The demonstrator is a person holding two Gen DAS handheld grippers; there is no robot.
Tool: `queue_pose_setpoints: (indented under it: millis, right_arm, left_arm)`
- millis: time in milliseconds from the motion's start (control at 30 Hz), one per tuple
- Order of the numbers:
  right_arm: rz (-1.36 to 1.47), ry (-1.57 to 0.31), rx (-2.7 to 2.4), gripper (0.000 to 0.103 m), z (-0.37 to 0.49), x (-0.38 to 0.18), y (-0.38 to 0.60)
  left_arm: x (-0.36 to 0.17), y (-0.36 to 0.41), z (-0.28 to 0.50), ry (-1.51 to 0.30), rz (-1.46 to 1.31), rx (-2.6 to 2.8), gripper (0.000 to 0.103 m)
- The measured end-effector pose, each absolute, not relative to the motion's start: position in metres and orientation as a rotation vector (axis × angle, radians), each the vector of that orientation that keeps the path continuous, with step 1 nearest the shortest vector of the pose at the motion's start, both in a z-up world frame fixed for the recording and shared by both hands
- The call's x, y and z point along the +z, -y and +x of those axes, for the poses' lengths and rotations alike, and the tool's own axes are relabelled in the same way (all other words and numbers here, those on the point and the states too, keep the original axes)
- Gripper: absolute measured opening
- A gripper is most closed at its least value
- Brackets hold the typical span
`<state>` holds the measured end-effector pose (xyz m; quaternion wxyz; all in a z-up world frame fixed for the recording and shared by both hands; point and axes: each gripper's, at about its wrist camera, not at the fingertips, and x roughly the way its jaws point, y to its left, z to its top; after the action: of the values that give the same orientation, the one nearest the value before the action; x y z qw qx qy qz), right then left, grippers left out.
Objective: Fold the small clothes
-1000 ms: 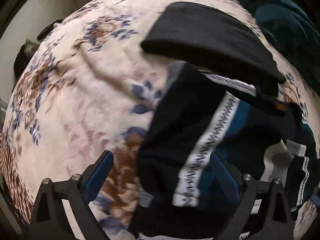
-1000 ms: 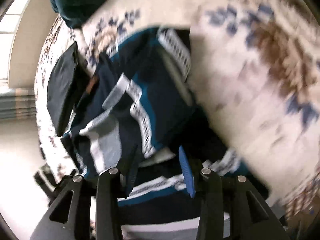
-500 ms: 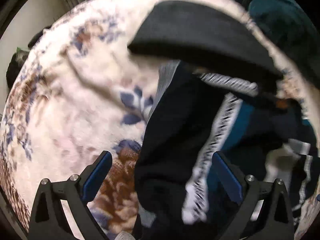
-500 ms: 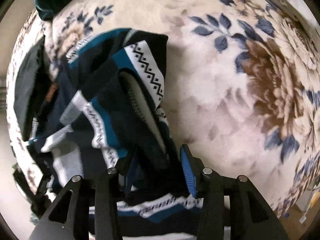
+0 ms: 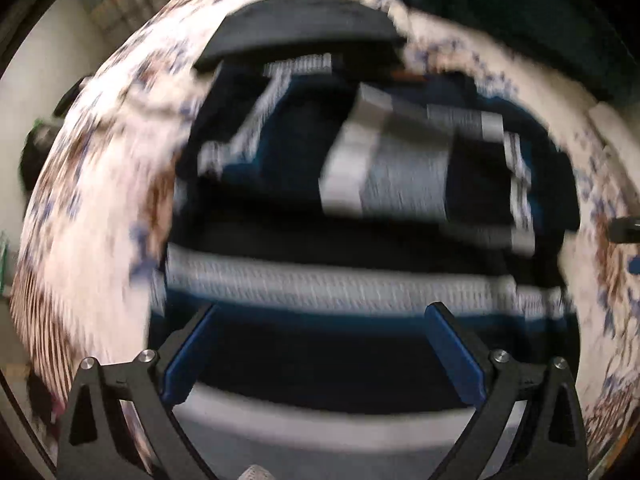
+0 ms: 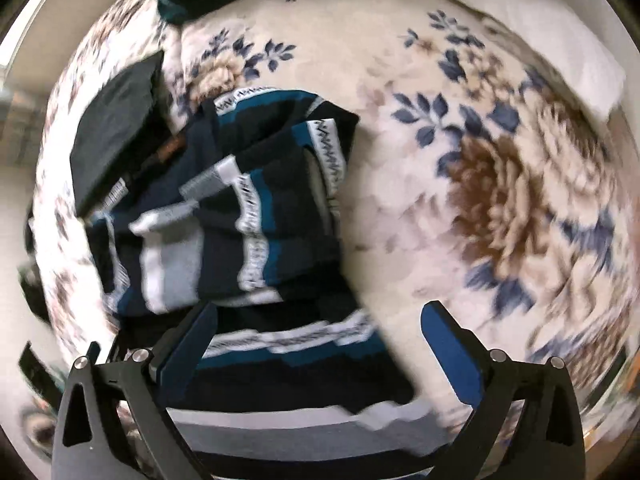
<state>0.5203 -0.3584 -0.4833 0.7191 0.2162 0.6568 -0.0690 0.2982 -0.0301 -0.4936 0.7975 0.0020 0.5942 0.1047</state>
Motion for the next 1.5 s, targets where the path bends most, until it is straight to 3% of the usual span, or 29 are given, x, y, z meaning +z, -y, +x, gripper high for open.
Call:
queue_pose_setpoints:
  millis: [33,100,200,233,267,400,567,700,800,867,933,1000,1067,1100,1300,1500]
  right_arm:
    - [0.462,-1.468,-0.121,0.102,0.521,-0.494,0.36]
    - [0.417,-1.52,-0.015,0.091,0.522,-0.526,0.354]
    - [0.392,-1.605,0.136,0.058,0.527,-0.577,0.343]
    - [0.415,-1.602,0.17,0.028,0.529,-0.587,0.344]
    - [0.424,-1.594,0.188,0.007,0.529,-0.593,0.347]
    - [0.41,-1.532,0.146,0.005,0.52,-0.591,0.38]
    - [0.401,-1.568,0.14,0.003,0.515,-0.607,0.408]
    - [0.428,-1.619,0.233,0.003,0.524,-0.612,0.41]
    - [0.474,-1.63,0.306,0.015,0.533,-0.592,0.426]
    - [0.489,-1.581,0.325,0.051,0.543,-0.569,0.443]
    - [0.503,-1.537,0.342,0.067,0.555,-0.553,0.455]
    - [0.517,-1.51,0.359,0.072,0.58,-0.546,0.468]
    - [0.499,-1.499,0.39,0.095,0.603,-0.552,0.47]
    - [0.493,-1.507,0.409,0.101,0.618,-0.557,0.471]
    - [0.536,-1.593,0.571,0.103,0.655,-0.613,0.432]
    - [0.555,-1.597,0.623,0.103,0.661,-0.629,0.407]
  left_arm:
    - [-0.502,0.038,0.287,-1.303,-0.002,0.267,0.103]
    - [-0.519,0.054,0.265,-1.343,-0.016,0.348,0.103]
    - [-0.545,0.067,0.241,-1.388,-0.022,0.488,0.103]
    - [-0.556,0.069,0.235,-1.415,-0.033,0.526,0.103]
    - [-0.567,0.068,0.228,-1.442,-0.053,0.568,0.103]
    - [-0.58,0.059,0.216,-1.426,-0.184,0.619,0.103]
    - [-0.572,0.07,0.218,-1.406,-0.13,0.627,0.103]
    - [-0.539,0.105,0.205,-1.371,-0.131,0.567,0.103]
    - [-0.524,0.151,0.196,-1.361,-0.112,0.473,0.103]
    - [-0.529,0.181,0.187,-1.378,-0.102,0.403,0.103]
    - [-0.537,0.213,0.182,-1.403,-0.083,0.33,0.103]
    - [-0.553,0.238,0.178,-1.442,-0.069,0.264,0.103]
    - [-0.567,0.261,0.178,-1.47,-0.064,0.212,0.103]
    - [-0.576,0.27,0.178,-1.48,-0.043,0.198,0.103]
    - [-0.601,0.284,0.186,-1.48,0.006,0.199,0.103]
    - [-0.598,0.26,0.186,-1.46,0.007,0.173,0.103]
